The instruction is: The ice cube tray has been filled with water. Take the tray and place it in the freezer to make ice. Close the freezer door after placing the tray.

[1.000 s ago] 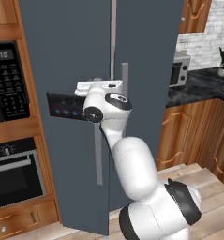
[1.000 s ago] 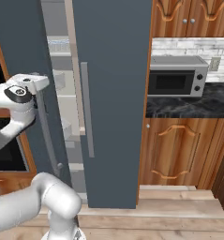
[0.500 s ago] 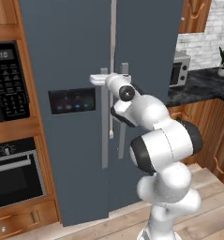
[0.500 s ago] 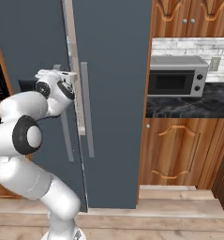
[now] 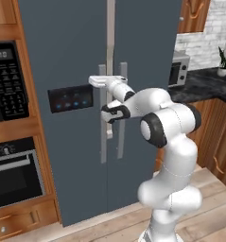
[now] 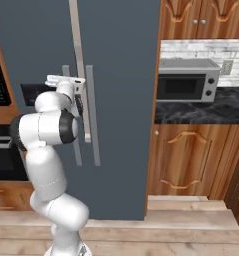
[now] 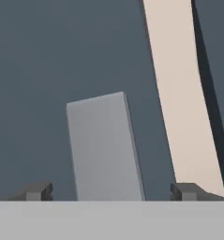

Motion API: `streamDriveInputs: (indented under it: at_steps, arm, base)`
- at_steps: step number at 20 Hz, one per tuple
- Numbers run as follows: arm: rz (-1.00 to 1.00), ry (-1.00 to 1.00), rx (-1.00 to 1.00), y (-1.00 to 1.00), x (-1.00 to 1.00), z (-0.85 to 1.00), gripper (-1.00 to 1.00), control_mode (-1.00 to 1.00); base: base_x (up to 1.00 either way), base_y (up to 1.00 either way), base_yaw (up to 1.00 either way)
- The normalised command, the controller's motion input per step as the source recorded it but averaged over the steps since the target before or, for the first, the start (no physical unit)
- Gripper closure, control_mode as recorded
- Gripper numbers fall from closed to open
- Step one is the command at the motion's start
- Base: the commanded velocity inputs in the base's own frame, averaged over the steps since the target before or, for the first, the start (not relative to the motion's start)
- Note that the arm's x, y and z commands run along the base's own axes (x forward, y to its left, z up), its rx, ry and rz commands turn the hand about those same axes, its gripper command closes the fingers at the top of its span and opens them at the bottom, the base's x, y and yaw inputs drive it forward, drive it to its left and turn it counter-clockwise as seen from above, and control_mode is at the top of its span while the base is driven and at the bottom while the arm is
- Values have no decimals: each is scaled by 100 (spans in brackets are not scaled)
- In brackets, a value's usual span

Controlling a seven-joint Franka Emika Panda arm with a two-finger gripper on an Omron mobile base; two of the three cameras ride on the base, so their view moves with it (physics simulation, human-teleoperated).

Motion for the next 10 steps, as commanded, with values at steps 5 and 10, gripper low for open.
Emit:
streamDriveInputs:
  at_steps: [5,10]
  arm:
    - [10,24,0,2,79,49,-100,-100]
    - [1,15,0,8,23,19,-100,-100]
  base:
    - [0,0,0]
    - [0,0,0]
